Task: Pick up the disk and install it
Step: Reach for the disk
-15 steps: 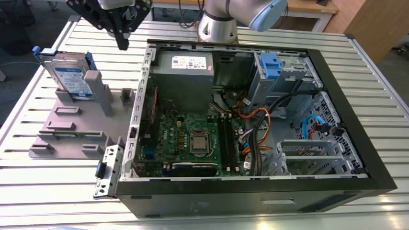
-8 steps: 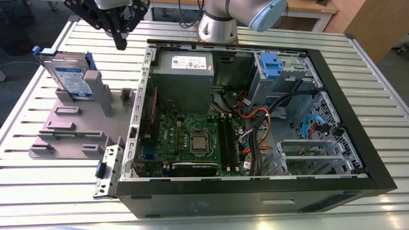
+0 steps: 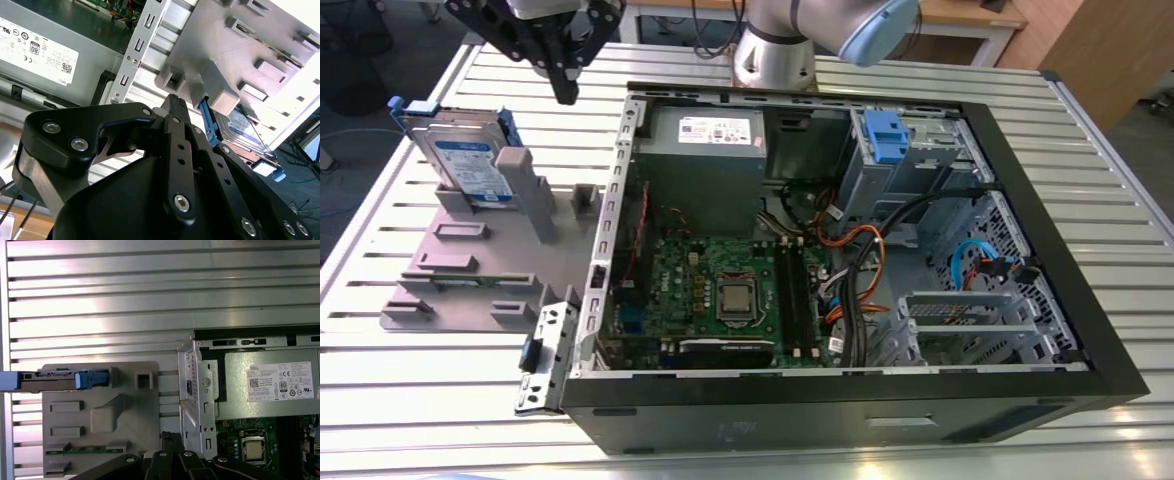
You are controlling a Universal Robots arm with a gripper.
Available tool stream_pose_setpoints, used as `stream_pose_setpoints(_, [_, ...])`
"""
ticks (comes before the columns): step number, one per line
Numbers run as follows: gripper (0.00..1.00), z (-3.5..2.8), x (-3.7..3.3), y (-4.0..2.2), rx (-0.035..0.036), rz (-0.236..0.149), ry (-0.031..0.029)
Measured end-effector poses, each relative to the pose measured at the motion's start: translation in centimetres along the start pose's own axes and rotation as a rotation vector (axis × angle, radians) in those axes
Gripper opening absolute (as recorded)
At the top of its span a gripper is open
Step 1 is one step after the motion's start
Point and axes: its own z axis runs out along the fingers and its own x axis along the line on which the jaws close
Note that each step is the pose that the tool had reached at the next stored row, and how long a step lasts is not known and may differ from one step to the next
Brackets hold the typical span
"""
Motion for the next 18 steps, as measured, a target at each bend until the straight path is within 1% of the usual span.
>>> stream_pose_setpoints(18, [0.11, 0.0, 0.4, -0.03, 0.0, 0.0, 0.0])
